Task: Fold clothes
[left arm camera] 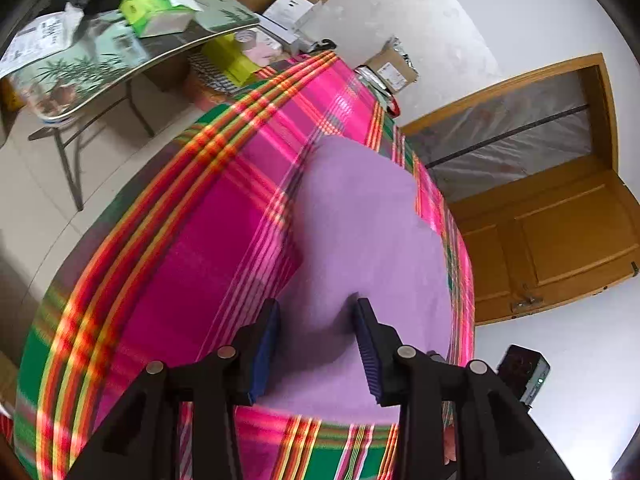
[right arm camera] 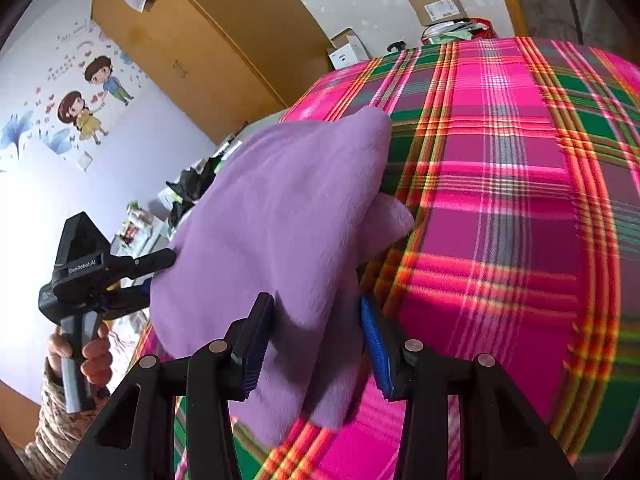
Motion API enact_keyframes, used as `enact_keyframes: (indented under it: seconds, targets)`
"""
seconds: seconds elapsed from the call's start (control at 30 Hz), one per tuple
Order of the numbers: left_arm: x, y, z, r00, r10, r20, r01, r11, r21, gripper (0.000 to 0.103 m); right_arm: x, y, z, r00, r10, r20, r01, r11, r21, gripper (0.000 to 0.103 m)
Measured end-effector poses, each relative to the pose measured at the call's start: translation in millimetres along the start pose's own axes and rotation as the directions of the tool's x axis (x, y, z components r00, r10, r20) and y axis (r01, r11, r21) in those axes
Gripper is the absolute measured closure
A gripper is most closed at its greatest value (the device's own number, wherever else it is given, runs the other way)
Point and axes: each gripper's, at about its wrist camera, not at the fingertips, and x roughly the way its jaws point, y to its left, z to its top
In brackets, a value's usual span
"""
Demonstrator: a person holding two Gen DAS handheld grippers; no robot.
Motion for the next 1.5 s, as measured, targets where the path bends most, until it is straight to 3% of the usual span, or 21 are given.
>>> enact_keyframes:
  seconds: [0.1,0.3,0.57,0.7,0.83,0.97,1.13,1.23,1.3,1.33,1.5]
  targets:
    - [-11,-5,-12,0.998,0.063,0.022,-0.064,0.998,0.022,0.064,-10,11,-7,0.997,-0.072,0.015,0.073,0.995,-0.062,0.057]
    - [-19,-22,-36,0.988,0.149,0.041,-0.152,0.985,0.085,0.065,-31,33,-32,0.991,-0.121,0.061,0.129,0.979,-0.155,0.057]
    - [-9,-43,-83,0.945,0.314,0.087,-0.325,0.927,0.189,0.065,-28,59,-72,0.983,-0.178,0.043,0.183,0.957,-0.227,0.057]
    - [-4,-53,-100,0.933,0.341,0.115,-0.359,0.903,0.235,0.065,-25,65,-86,0.976,-0.215,0.037,0.217,0.942,-0.256,0.057]
    - [0,-62,-110,0.933,0.336,0.127,-0.358,0.893,0.272,0.065,-23,66,-96,0.971,-0.238,0.027,0.237,0.938,-0.251,0.057]
    - [7,-70,-119,0.905,0.396,0.154,-0.425,0.846,0.324,0.065,-20,65,-101,0.961,-0.277,0.028,0.275,0.928,-0.253,0.057]
    - [16,-71,-123,0.877,0.451,0.168,-0.481,0.808,0.34,0.065,-16,63,-106,0.938,-0.346,0.033,0.342,0.905,-0.254,0.057]
    - [22,-69,-123,0.869,0.464,0.173,-0.494,0.8,0.34,0.065,-15,61,-106,0.925,-0.378,0.036,0.374,0.892,-0.256,0.056]
    - [23,-69,-124,0.864,0.469,0.185,-0.504,0.792,0.344,0.065,-14,61,-106,0.92,-0.39,0.042,0.387,0.884,-0.262,0.05]
    - [23,-68,-124,0.863,0.469,0.186,-0.504,0.792,0.344,0.065,-13,62,-106,0.919,-0.391,0.042,0.388,0.884,-0.262,0.043]
    - [21,-66,-123,0.871,0.453,0.189,-0.491,0.806,0.331,0.065,-9,65,-107,0.91,-0.411,0.056,0.41,0.869,-0.276,0.039]
